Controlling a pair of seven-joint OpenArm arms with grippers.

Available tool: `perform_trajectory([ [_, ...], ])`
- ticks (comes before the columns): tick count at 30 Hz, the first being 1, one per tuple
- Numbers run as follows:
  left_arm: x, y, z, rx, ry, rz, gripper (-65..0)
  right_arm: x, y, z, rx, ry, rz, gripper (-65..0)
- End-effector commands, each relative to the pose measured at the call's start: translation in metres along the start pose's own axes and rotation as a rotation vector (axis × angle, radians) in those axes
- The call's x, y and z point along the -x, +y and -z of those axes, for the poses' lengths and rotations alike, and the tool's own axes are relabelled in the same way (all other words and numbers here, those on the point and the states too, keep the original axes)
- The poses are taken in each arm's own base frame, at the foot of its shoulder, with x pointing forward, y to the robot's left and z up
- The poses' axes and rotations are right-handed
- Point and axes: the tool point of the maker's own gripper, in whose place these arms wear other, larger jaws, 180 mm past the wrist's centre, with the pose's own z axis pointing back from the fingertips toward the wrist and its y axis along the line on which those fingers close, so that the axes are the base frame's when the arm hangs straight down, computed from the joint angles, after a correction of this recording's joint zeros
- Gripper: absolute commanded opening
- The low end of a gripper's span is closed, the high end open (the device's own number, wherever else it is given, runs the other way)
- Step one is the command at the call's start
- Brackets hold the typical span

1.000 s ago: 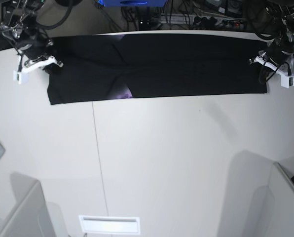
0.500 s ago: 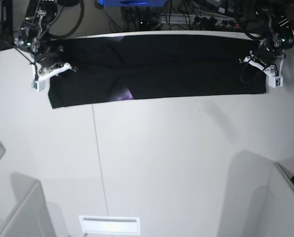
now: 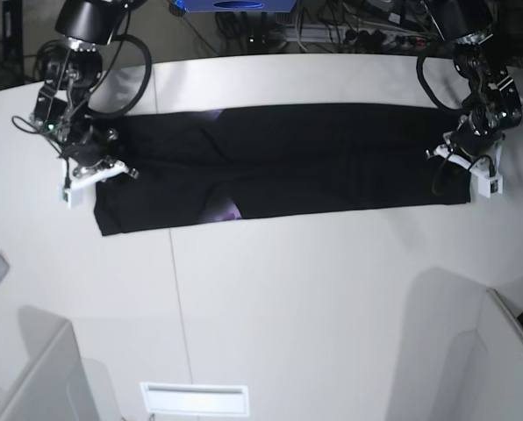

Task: Fold the T-shirt properly
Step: 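Move both grippers down to the folded strip's edge and grasp it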

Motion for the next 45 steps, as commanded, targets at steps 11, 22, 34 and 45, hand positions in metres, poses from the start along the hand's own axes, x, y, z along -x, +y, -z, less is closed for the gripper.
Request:
perform_trajectory([
  [11,-0.033,-0.015,0.023,0.019,-0.022,-0.048,-65.0,-0.03,-0.003,0.006,0.134,-0.017,-0.105,-65.0],
  [22,-0.093,-0.006,-0.03,-0.03,-0.143,0.057,-65.0,-0.057,0.025,-0.027,0.101,-0.156,-0.163,-65.0],
  [34,-0.08,0.029,-0.081,-0.103,-0.125,0.198,-59.9,-0.045,0.061,-0.052,0.044,-0.207,-0.229,-65.0],
  [45,-0.064,0.033,-0.061,-0.065,-0.117,0.134,-3.5,-0.027,0.074,-0.046,0.012,-0.165,-0.256,-65.0],
])
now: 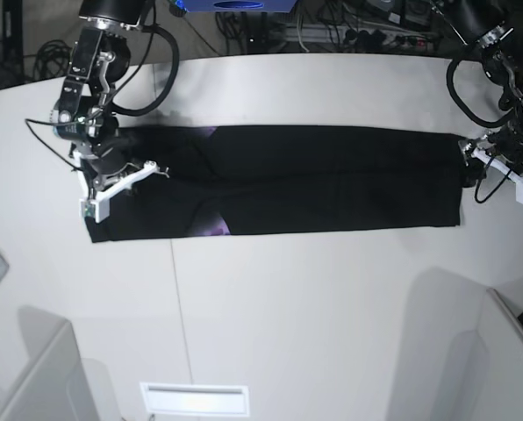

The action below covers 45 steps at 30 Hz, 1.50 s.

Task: Fold the T-shirt properly
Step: 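Move both grippers down to the folded strip's edge and grasp it, then grasp the strip's end with the left gripper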

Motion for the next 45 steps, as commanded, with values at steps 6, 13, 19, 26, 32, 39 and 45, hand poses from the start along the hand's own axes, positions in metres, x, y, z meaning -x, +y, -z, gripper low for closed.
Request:
perform_trajectory([
  [6,0.005,-0.012,0.027,0.072,0.042,-0.024,-3.6,-0.007,-0.001,-0.005,-0.001,-0.038,-0.005,-65.0],
  [13,0.02,-0.034,0.048,0.131,0.061,-0.023,-10.0,-0.006,-0.003,-0.005,0.003,-0.033,-0.002,-65.0],
  [19,0.032,-0.033,0.056,0.139,0.072,-0.066,-33.6,-0.003,-0.005,-0.006,0.008,-0.029,-0.005,-65.0],
  [26,0.033,-0.027,0.057,0.126,0.069,-0.073,-62.2,-0.002,-0.004,-0.006,0.006,-0.029,-0.003,-65.0],
  [32,0.025,-0.017,0.053,0.107,0.054,-0.054,-65.0,0.0,-0.003,-0.006,0.004,-0.022,-0.003,-65.0],
  [39,0.0,-0.013,0.042,0.087,-0.005,0.001,-65.0,0.004,0.016,-0.01,-0.136,-0.025,0.09,-65.0],
  [45,-0.014,-0.015,0.027,0.071,-0.049,0.061,-65.0,0.004,0.014,-0.011,-0.143,-0.024,0.092,-65.0],
])
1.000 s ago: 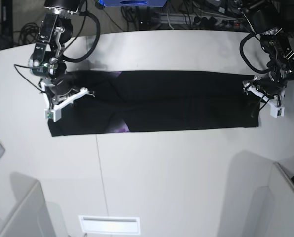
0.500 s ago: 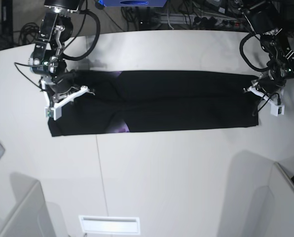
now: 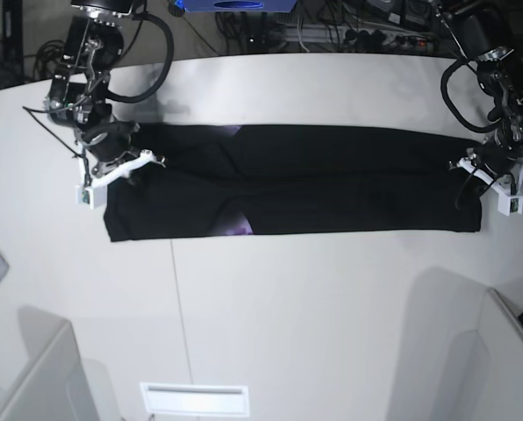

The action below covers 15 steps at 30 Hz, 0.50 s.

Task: Fold the T-shirt properly
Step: 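Grasp the strip's end with the left gripper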

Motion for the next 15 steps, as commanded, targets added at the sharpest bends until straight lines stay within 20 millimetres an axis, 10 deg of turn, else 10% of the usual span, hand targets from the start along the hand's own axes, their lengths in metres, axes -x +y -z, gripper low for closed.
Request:
perform_trajectory([
  [1,-0.015,0.003,-0.008,-0.016,-0.044,0.018,-65.0,-0.012,0.006,-0.003,-0.021,-0.04,-0.01,-65.0],
  [15,-0.026,-0.046,-0.029,0.009,-0.116,0.082,-65.0,-0.012,0.006,-0.002,-0.021,-0.039,-0.009,-65.0],
])
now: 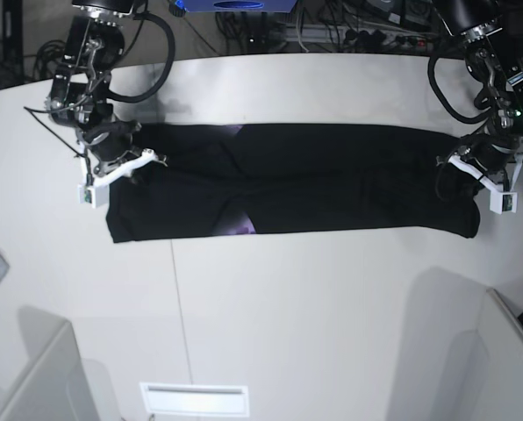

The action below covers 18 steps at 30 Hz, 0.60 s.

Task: Fold the T-shirt properly
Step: 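Grasp the strip's end with the left gripper, then fold the strip's end with the left gripper toward the right gripper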

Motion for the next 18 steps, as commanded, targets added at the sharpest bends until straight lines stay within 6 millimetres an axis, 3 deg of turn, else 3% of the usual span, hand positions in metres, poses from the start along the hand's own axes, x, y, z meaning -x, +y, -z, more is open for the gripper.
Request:
perform_trajectory([
  [1,-0.014,-0.007,-0.003,0.019,-0.047,0.023,-65.0,-0.014,0.005,-0.003,-0.018,-0.046,-0.01,-65.0],
  [18,0.003,-0.097,0.018,0.182,0.003,-0.011,-65.0,-0.013,0.004,-0.003,-0.018,-0.045,-0.009,-65.0],
])
